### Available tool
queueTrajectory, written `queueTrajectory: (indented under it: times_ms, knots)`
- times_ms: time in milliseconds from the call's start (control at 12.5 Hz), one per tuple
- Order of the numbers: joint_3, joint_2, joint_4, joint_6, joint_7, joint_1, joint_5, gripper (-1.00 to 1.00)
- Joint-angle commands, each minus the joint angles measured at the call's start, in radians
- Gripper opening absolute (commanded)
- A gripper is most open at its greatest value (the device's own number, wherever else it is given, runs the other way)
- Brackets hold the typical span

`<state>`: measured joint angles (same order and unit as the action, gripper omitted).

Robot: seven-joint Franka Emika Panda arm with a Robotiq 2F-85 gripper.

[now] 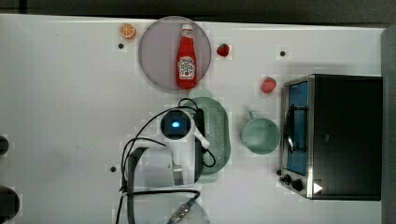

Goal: Drag strainer right to left.

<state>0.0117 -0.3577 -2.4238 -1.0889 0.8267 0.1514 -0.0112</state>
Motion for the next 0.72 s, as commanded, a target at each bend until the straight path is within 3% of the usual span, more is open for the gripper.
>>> queueTrajectory:
  times_ms: [80, 720]
  knots:
    - [-0.031, 0.017, 0.012, -0.009, 0.116, 0.063, 0.019, 1.00]
    - [-0.033, -0.085, 0.136, -0.008, 0.288, 0.263, 0.018, 1.00]
